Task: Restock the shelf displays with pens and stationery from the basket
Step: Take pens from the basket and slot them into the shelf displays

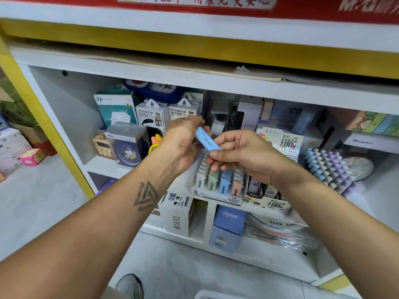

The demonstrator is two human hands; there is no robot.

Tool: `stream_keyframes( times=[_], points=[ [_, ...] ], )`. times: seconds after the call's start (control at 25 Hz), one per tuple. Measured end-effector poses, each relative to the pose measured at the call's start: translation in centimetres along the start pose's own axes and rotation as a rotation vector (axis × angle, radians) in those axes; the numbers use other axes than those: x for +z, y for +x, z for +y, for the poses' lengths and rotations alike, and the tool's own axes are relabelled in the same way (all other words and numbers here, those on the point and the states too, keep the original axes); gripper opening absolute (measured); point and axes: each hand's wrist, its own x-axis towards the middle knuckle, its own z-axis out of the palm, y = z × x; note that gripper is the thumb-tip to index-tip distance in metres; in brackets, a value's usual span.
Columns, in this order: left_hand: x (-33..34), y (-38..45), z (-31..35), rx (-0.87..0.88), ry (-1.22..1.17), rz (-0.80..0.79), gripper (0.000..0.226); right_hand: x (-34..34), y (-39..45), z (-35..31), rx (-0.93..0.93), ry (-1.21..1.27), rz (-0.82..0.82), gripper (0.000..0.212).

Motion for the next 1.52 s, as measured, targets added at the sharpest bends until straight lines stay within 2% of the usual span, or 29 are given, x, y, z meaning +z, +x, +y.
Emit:
stream_keyframes(
  times=[0.08, 0.16, 0.36, 0.48, 0.52, 0.56, 0.64, 0.68, 0.8, 0.88, 0.96, 1.08, 1.32, 1.52],
  points=[
    [-0.4, 0.0, -0.3, 0.002, 0.275, -0.008, 0.025, -0.6, -0.4, 0.0, -0.026, -0.071, 0.058, 0.021],
    [-0.4, -0.5, -0.4, 0.034, 0.410, -0.045, 0.018, -1.0, -0.7, 0.0, -0.024, -0.122, 0.100, 0.020],
    [-0.3, -0.6, -0.7, -0.031, 0.218, -0.117, 0.005, -2.8, -0.9, 0.1, -0.005, 0.015, 0.252, 0.018],
    [-0.2, -0.5, -1.4, -0.103, 0.259, -0.171, 0.013, -3.5, -0.3, 0.2, -0.031, 0.037, 0.380, 0.013],
    [-0.2, -0.3, -1.8, -0.064, 0.403, -0.155, 0.016, -3.8, -0.1, 0.3, -0.046, -0.053, 0.426, 0.012],
    [-0.3, -0.1, -2.2, 0.034, 0.663, -0.138, 0.018, -4.1, 0.2, 0.5, -0.065, -0.233, 0.479, 0.013],
    [-0.5, 0.0, -3.0, 0.290, 1.261, -0.169, 0.019, -4.9, 0.8, 1.2, -0.123, -0.732, 0.545, 0.013],
    [-0.6, -0.2, -3.4, 0.366, 1.454, -0.222, 0.017, -5.0, 1.0, 1.6, -0.148, -0.922, 0.548, 0.013],
    [-0.8, -0.6, -4.9, 0.361, 1.679, -0.440, 0.036, -4.5, 1.6, 2.6, -0.159, -1.136, 0.486, 0.008],
    [-0.8, -0.7, -5.5, 0.361, 1.771, -0.555, 0.045, -3.5, 2.1, 3.3, -0.138, -1.201, 0.413, 0.008],
    [-0.7, -0.7, -5.4, 0.373, 1.815, -0.590, 0.051, -2.6, 2.5, 3.7, -0.110, -1.227, 0.327, 0.010],
    [-0.7, -0.9, -5.0, 0.357, 1.843, -0.611, 0.053, -1.9, 2.7, 3.7, -0.082, -1.225, 0.259, 0.014],
    [-0.7, -0.9, -4.8, 0.297, 1.828, -0.591, 0.051, -2.0, 2.6, 3.2, -0.014, -1.196, 0.246, 0.010],
    [-0.6, -0.6, -5.0, 0.273, 1.828, -0.598, 0.054, -1.4, 2.5, 3.3, 0.106, -1.275, 0.181, 0.028]
  ],
)
